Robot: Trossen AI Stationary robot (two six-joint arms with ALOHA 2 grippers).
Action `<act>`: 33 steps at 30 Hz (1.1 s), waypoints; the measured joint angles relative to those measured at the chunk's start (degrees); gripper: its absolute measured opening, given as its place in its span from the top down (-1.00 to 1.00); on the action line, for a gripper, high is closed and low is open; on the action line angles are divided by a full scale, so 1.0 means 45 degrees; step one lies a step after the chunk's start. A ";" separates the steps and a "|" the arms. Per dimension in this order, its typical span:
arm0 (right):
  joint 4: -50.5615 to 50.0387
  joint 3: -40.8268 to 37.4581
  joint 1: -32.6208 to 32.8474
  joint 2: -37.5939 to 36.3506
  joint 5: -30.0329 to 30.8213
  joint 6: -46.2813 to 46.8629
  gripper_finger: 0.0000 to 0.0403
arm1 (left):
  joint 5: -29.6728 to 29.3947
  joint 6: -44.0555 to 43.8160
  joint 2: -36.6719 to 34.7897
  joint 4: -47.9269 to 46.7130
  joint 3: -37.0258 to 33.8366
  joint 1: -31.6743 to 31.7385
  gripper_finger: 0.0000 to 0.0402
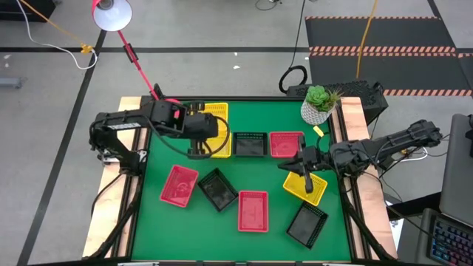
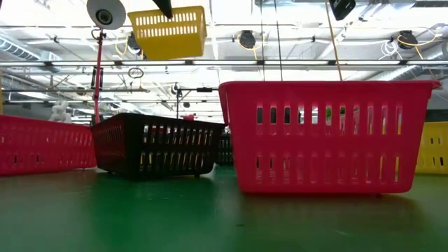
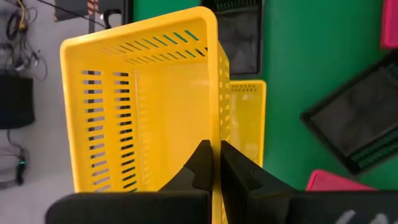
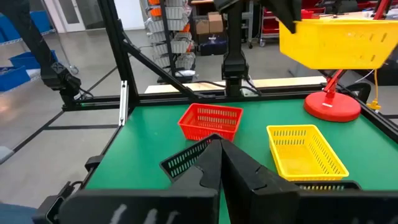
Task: Stack baskets by color
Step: Stack the bottom left yellow bin on top of the top left yellow bin
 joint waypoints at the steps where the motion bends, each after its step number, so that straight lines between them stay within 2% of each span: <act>1: -0.0035 0.0000 0.0039 -0.0002 0.0000 0.0004 1.00 | 0.0012 -0.0116 0.0000 0.0213 -0.0096 -0.0020 0.96; 7: -0.0095 -0.0071 0.0277 -0.0005 0.0000 0.0005 1.00 | 0.0059 -0.0021 0.0000 0.1394 -0.1345 -0.0363 0.96; 20: 0.0247 -0.0563 0.0292 -0.0005 0.0005 0.0008 1.00 | -0.0053 0.0224 0.0010 0.4569 -0.5319 -0.0267 0.96; 24: 0.0232 -0.0563 0.0292 -0.0004 0.0005 0.0009 1.00 | -0.0091 0.0307 0.0010 0.5541 -0.6237 -0.0267 0.92; 28: 0.0228 -0.0563 0.0292 -0.0002 0.0012 0.0010 1.00 | -0.0195 0.0568 0.0010 0.6580 -0.7223 -0.0267 0.96; 33: 0.0223 -0.0563 0.0292 0.0000 0.0034 0.0010 1.00 | -0.0379 0.0282 0.0005 0.6992 -0.7981 -0.0267 0.92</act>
